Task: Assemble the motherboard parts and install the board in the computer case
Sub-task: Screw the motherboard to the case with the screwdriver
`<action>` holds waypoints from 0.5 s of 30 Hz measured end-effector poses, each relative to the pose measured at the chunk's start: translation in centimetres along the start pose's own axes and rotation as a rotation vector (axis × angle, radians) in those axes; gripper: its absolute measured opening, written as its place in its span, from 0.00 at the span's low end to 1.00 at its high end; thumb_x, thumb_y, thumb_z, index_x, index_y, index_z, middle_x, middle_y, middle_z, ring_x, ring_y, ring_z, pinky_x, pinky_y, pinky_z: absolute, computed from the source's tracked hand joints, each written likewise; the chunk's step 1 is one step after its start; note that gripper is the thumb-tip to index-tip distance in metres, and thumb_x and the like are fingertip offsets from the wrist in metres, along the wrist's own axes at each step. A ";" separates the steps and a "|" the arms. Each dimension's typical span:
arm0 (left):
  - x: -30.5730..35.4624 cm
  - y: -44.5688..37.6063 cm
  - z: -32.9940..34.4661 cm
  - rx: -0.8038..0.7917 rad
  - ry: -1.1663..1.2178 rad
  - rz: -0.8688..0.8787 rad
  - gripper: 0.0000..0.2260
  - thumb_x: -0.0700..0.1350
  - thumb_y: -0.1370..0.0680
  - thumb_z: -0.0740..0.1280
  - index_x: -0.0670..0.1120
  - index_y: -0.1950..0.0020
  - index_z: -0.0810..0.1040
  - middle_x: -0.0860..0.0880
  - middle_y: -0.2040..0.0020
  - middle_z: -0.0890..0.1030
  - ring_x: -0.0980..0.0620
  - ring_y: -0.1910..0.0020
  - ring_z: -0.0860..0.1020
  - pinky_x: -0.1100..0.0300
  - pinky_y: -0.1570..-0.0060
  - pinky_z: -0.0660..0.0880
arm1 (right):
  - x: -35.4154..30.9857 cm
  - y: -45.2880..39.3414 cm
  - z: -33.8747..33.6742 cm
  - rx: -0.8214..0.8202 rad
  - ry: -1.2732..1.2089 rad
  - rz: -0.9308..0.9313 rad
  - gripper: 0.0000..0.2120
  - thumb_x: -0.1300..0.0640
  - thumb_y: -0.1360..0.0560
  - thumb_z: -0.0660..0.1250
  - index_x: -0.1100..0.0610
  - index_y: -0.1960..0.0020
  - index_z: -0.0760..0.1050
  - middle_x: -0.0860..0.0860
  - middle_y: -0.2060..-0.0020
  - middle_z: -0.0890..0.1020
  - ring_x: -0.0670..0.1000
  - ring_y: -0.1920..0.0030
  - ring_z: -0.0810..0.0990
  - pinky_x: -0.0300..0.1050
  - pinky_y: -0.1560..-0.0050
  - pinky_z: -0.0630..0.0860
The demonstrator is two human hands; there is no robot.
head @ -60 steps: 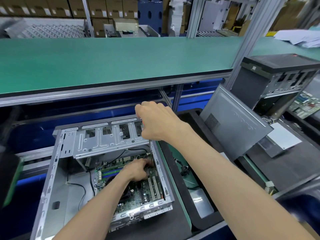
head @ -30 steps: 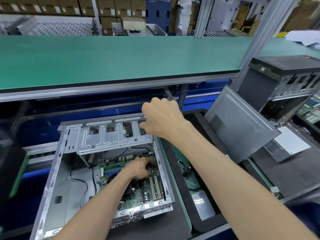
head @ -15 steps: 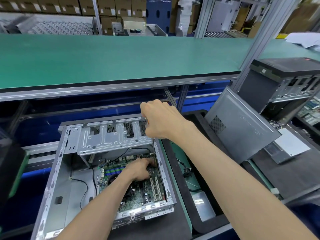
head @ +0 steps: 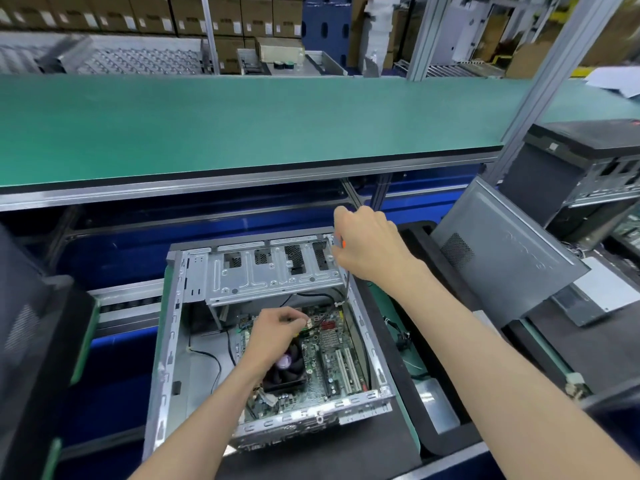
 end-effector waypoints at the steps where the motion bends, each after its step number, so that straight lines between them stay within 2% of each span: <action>1: -0.4 0.3 -0.4 -0.008 0.074 -0.040 0.07 0.46 0.23 0.71 0.53 0.59 0.86 0.57 0.73 0.78 0.57 0.76 0.67 0.64 0.73 0.66 | -0.3 0.0 0.2 0.023 0.008 0.003 0.12 0.56 0.24 0.68 0.55 0.53 0.64 0.50 0.64 0.69 0.58 0.61 0.71 0.48 0.65 0.64; 3: -1.3 0.8 -1.0 -0.035 0.268 -0.149 0.07 0.44 0.22 0.70 0.47 0.59 0.85 0.54 0.77 0.67 0.53 0.78 0.58 0.62 0.76 0.57 | -0.7 -0.1 0.7 0.013 -0.055 -0.008 0.13 0.54 0.25 0.69 0.54 0.53 0.63 0.49 0.66 0.68 0.58 0.60 0.73 0.46 0.67 0.63; 5: -1.9 1.1 -1.3 -0.070 0.440 -0.223 0.09 0.42 0.21 0.68 0.41 0.58 0.83 0.51 0.74 0.59 0.52 0.76 0.54 0.62 0.75 0.54 | -0.8 0.1 1.4 0.017 -0.191 0.024 0.14 0.50 0.27 0.71 0.52 0.55 0.65 0.48 0.68 0.70 0.56 0.60 0.73 0.47 0.66 0.68; 8: -2.1 1.5 -1.6 -0.088 0.563 -0.257 0.10 0.42 0.20 0.67 0.40 0.59 0.80 0.51 0.73 0.57 0.53 0.76 0.54 0.63 0.78 0.54 | -0.7 1.4 3.0 0.121 -0.309 0.136 0.20 0.48 0.28 0.72 0.49 0.67 0.61 0.45 0.75 0.67 0.51 0.70 0.68 0.48 0.63 0.69; 11: -2.0 1.8 -1.9 -0.091 0.618 -0.275 0.10 0.42 0.20 0.66 0.41 0.60 0.78 0.51 0.73 0.58 0.53 0.77 0.54 0.64 0.78 0.54 | 0.2 2.9 6.1 0.133 -0.387 0.293 0.24 0.50 0.24 0.70 0.50 0.70 0.58 0.47 0.78 0.66 0.47 0.76 0.66 0.46 0.67 0.64; 13: -2.1 1.9 -1.9 -0.098 0.667 -0.305 0.12 0.43 0.19 0.65 0.42 0.61 0.77 0.52 0.73 0.57 0.54 0.77 0.53 0.64 0.79 0.53 | 0.8 4.0 8.3 0.057 -0.447 0.351 0.20 0.52 0.21 0.66 0.50 0.68 0.63 0.49 0.74 0.74 0.51 0.70 0.76 0.46 0.65 0.69; 15: -2.1 2.0 -2.0 -0.116 0.778 -0.353 0.14 0.45 0.18 0.63 0.43 0.63 0.74 0.52 0.74 0.57 0.55 0.78 0.52 0.64 0.80 0.52 | 0.8 5.1 10.2 -0.065 -0.439 0.362 0.17 0.53 0.18 0.61 0.57 0.64 0.71 0.57 0.68 0.80 0.62 0.60 0.80 0.54 0.57 0.75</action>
Point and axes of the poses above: each hand's wrist, its own y-axis away from the middle knuckle, its own z-axis out of the palm, x = y × z, the point moved 4 cm from there along -y, towards the middle knuckle
